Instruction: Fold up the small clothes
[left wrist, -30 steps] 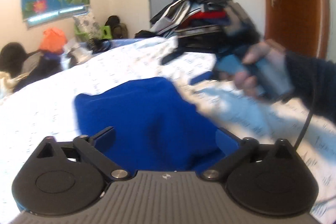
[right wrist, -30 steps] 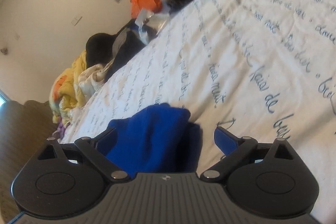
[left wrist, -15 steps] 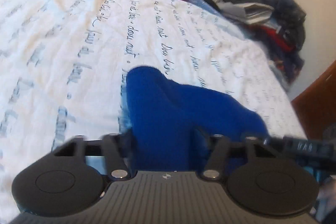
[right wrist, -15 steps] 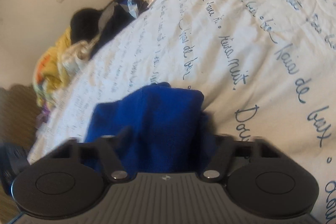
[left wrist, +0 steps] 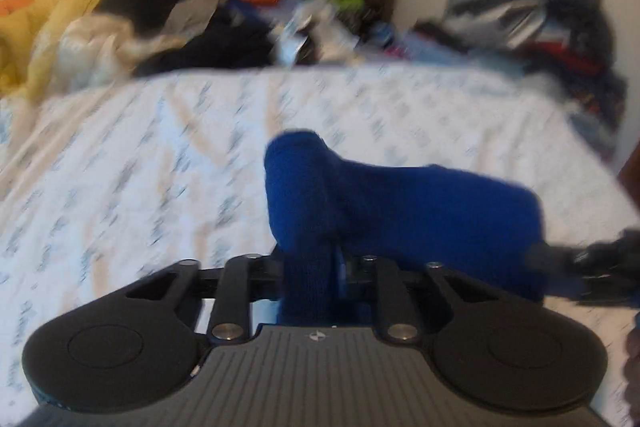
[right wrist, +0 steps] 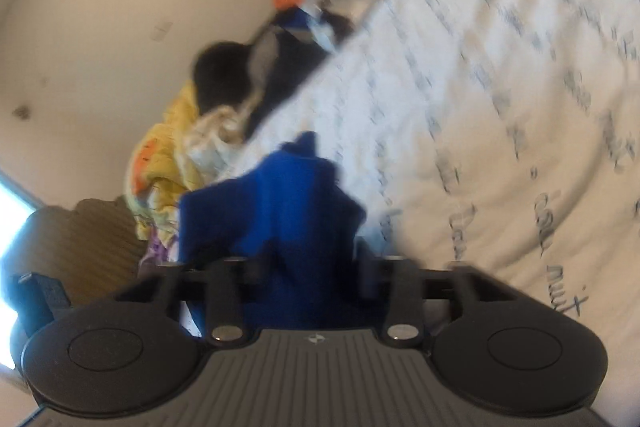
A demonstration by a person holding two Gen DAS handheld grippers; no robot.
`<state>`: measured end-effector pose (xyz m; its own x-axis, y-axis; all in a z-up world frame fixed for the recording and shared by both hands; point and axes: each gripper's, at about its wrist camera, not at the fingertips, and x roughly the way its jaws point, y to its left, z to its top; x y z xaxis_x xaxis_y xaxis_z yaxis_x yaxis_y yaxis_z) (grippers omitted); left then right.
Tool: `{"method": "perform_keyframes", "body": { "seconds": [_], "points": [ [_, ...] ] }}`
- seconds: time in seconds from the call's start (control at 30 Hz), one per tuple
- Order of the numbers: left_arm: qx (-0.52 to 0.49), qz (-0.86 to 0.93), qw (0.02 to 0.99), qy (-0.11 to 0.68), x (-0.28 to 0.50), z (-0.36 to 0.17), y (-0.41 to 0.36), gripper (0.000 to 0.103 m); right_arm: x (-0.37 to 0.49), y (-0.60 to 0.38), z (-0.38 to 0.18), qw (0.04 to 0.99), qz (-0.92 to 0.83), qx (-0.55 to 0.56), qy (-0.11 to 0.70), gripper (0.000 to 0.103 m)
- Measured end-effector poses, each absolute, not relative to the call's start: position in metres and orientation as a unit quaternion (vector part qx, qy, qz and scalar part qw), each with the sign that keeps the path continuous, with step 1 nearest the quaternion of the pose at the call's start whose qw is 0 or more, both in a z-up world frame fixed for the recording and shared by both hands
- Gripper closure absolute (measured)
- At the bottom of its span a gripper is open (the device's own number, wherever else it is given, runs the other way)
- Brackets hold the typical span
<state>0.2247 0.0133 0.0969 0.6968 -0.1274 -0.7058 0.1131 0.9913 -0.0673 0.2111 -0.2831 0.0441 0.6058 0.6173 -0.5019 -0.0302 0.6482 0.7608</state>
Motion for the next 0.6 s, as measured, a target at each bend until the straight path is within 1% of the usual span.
{"method": "perform_keyframes", "body": {
  "seconds": [0.03, 0.07, 0.1, 0.13, 0.17, 0.23, 0.27, 0.3, 0.33, 0.37, 0.4, 0.43, 0.47, 0.57, 0.6],
  "points": [
    [-0.021, -0.07, 0.919, 0.387, 0.214, 0.094, 0.024, 0.071, 0.21, -0.282, 0.042, 0.82, 0.179, 0.361, 0.407, 0.023],
    [-0.036, -0.085, 0.919, 0.382, 0.201, 0.092, 0.034, 0.055, 0.203, -0.283, 0.041, 0.826, 0.173, 0.351, 0.406, 0.023],
    [-0.048, -0.098, 0.919, 0.379, 0.183, 0.089, 0.043, 0.035, 0.193, -0.285, 0.041, 0.829, 0.183, 0.34, 0.405, 0.023],
    [-0.061, -0.109, 0.917, 0.379, 0.164, 0.084, 0.052, 0.03, 0.183, -0.287, 0.041, 0.83, 0.194, 0.328, 0.408, 0.023],
    [-0.075, -0.118, 0.911, 0.388, 0.147, 0.077, 0.058, 0.027, 0.171, -0.29, 0.04, 0.83, 0.2, 0.315, 0.414, 0.023],
    [-0.1, -0.143, 0.889, 0.422, 0.12, 0.057, 0.062, 0.037, 0.149, -0.294, 0.032, 0.826, 0.212, 0.301, 0.427, 0.024],
    [-0.112, -0.148, 0.881, 0.436, 0.112, 0.048, 0.061, 0.047, 0.14, -0.292, 0.026, 0.822, 0.215, 0.294, 0.438, 0.026],
    [-0.118, -0.151, 0.873, 0.449, 0.107, 0.041, 0.058, 0.055, 0.134, -0.289, 0.02, 0.819, 0.211, 0.284, 0.45, 0.032],
    [-0.121, -0.152, 0.866, 0.46, 0.105, 0.034, 0.054, 0.059, 0.129, -0.284, 0.016, 0.819, 0.211, 0.272, 0.458, 0.058],
    [-0.114, -0.143, 0.874, 0.451, 0.101, 0.032, 0.051, 0.07, 0.127, -0.279, 0.013, 0.818, 0.214, 0.259, 0.466, 0.08],
    [-0.105, -0.141, 0.873, 0.455, 0.102, 0.031, 0.047, 0.087, 0.127, -0.273, 0.01, 0.817, 0.213, 0.249, 0.474, 0.087],
    [-0.113, -0.139, 0.87, 0.459, 0.102, 0.033, 0.049, 0.088, 0.125, -0.269, 0.011, 0.818, 0.218, 0.243, 0.473, 0.091],
    [-0.12, -0.134, 0.871, 0.457, 0.102, 0.038, 0.053, 0.09, 0.121, -0.265, 0.015, 0.822, 0.226, 0.234, 0.468, 0.092],
    [-0.091, -0.133, 0.886, 0.434, 0.091, 0.06, 0.064, 0.09, 0.105, -0.261, 0.037, 0.827, 0.254, 0.222, 0.45, 0.092],
    [-0.072, -0.135, 0.891, 0.428, 0.087, 0.062, 0.064, 0.088, 0.101, -0.262, 0.039, 0.826, 0.258, 0.221, 0.449, 0.092]
  ]
}}
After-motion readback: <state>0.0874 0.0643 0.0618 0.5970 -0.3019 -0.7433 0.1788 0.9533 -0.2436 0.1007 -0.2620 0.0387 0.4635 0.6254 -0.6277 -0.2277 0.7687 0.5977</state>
